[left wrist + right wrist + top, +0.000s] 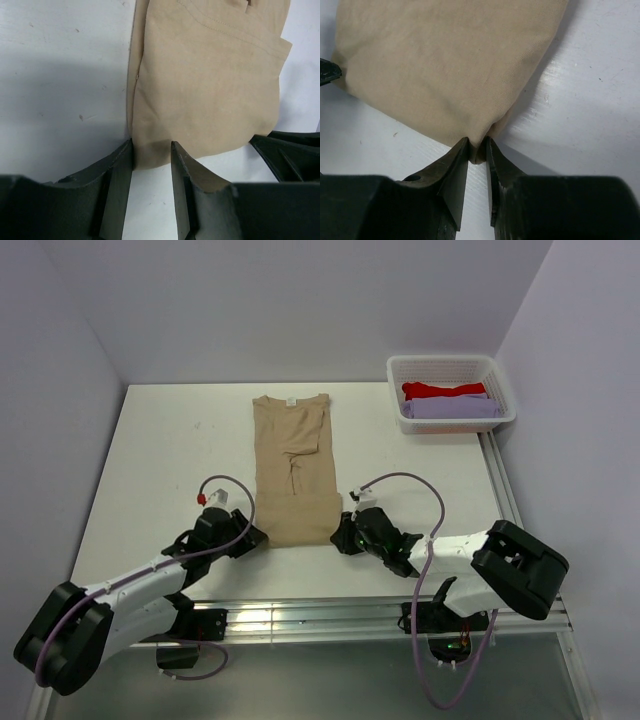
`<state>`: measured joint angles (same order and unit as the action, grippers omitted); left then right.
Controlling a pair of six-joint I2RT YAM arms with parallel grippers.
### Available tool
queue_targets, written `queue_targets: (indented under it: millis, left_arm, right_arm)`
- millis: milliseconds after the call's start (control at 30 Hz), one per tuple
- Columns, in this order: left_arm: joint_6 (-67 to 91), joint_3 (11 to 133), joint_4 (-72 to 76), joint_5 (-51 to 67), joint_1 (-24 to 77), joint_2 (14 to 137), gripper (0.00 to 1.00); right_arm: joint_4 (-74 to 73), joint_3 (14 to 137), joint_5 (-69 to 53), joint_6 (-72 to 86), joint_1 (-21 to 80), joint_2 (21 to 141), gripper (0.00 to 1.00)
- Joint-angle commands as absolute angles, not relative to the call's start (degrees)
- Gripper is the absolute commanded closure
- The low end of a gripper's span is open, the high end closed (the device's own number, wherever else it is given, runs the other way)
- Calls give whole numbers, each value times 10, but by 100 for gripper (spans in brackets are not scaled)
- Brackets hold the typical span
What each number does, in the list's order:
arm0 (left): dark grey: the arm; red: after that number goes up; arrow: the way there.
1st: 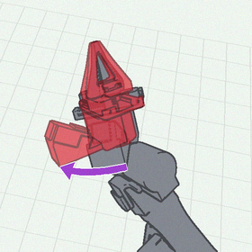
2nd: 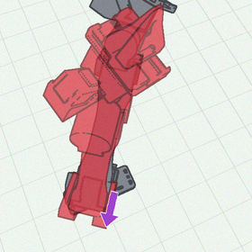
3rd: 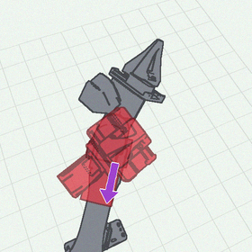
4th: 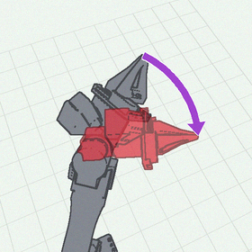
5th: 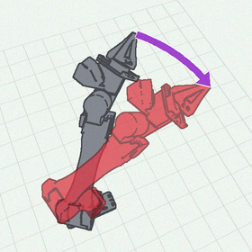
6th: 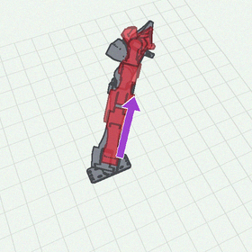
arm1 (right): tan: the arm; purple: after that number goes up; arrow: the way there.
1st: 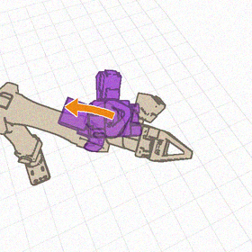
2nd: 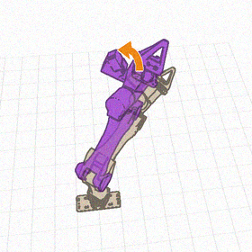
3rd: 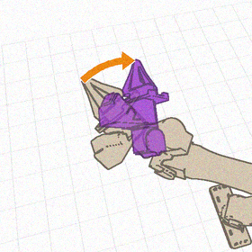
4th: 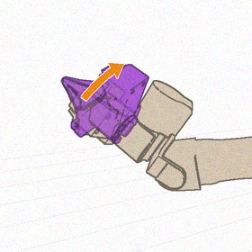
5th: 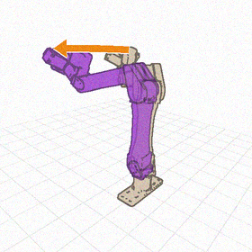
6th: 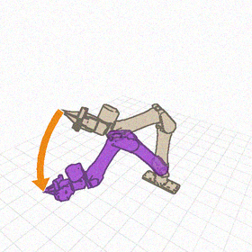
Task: Roll the t-shirts
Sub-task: Fold the tshirt
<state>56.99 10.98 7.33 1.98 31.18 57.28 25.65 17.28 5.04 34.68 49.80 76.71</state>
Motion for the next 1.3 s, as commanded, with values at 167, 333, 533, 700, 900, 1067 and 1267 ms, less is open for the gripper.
queue_targets:
  millis: [167,333,533,700,900,1067,1267]
  left_arm:
    - [589,121,33,-40,343,606,55]
    - [591,122,33,-46,347,606,58]
    - [597,126,22,-50,355,613,81]
    - [597,139,-29,-52,356,596,100]
    - [588,175,-77,-17,356,610,99]
    - [585,168,-87,-10,356,601,58]
    - [592,156,-118,-31,356,538,55]
  right_arm:
    - [258,177,74,344,503,766,80]
    - [255,177,74,346,503,765,92]
    - [249,183,68,351,504,768,100]
    - [218,185,60,366,504,752,100]
    - [119,221,8,380,504,739,100]
    - [112,212,-4,388,504,731,100]
    - [120,207,-3,389,504,735,100]
